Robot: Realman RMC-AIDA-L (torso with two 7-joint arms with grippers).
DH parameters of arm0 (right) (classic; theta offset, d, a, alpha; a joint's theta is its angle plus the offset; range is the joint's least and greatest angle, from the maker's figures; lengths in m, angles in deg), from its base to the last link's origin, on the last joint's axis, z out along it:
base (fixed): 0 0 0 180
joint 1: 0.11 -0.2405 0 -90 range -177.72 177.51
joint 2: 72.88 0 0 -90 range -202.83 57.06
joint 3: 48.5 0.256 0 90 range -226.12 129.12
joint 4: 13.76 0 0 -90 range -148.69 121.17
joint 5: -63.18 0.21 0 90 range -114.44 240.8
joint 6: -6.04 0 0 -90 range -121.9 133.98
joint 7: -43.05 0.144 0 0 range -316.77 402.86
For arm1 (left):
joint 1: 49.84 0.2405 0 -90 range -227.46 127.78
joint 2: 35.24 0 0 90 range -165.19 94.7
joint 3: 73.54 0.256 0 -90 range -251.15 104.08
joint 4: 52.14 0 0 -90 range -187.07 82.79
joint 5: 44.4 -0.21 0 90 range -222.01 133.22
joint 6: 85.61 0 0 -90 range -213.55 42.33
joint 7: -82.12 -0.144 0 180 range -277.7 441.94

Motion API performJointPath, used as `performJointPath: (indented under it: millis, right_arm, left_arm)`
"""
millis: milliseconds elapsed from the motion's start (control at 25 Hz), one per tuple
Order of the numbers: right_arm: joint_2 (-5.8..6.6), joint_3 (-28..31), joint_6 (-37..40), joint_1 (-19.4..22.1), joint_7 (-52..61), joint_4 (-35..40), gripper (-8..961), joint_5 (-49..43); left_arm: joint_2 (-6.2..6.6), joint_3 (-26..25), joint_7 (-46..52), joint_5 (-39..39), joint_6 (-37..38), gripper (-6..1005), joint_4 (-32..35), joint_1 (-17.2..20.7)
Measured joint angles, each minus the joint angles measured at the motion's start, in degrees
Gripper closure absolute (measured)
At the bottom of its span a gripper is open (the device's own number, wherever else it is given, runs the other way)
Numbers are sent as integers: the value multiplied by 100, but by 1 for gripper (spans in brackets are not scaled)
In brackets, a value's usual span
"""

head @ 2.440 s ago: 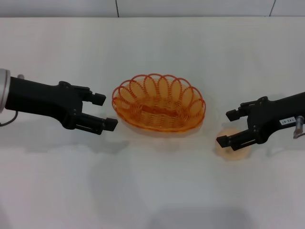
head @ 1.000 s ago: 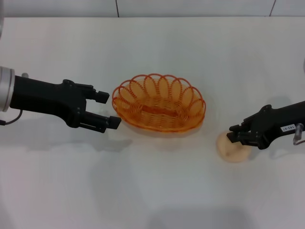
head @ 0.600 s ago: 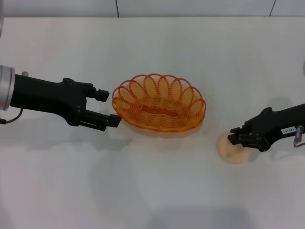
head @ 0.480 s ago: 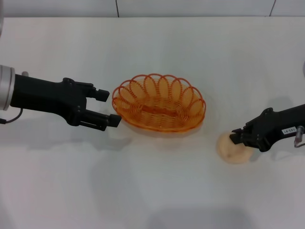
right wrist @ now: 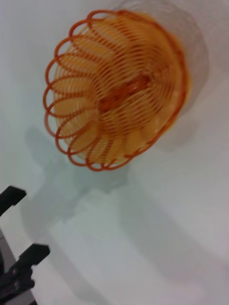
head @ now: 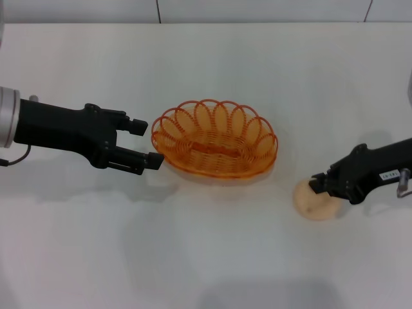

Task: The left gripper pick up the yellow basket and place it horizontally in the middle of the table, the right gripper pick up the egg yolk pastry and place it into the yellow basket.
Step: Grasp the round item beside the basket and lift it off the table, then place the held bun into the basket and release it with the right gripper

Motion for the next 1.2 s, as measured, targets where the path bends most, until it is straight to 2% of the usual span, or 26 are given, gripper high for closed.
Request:
performJointPath:
  millis: [400, 680, 960, 1200]
  right_arm:
    - [-10, -30, 133, -40, 358, 652, 924, 151]
    - [-17, -50, 68, -353, 559, 886, 925, 469]
    - [-49, -557, -588, -823, 573, 567, 926, 641]
    - [-52, -1085, -1364, -1038, 574, 296, 915, 729]
  left_arm:
    - [5, 1, -43, 6, -73, 152, 0, 0]
    - [18, 1, -65, 9, -59, 152, 0, 37]
    - [-4, 2, -96, 7, -37, 152, 0, 32]
    - [-14, 8, -97, 4, -29, 151, 0, 29]
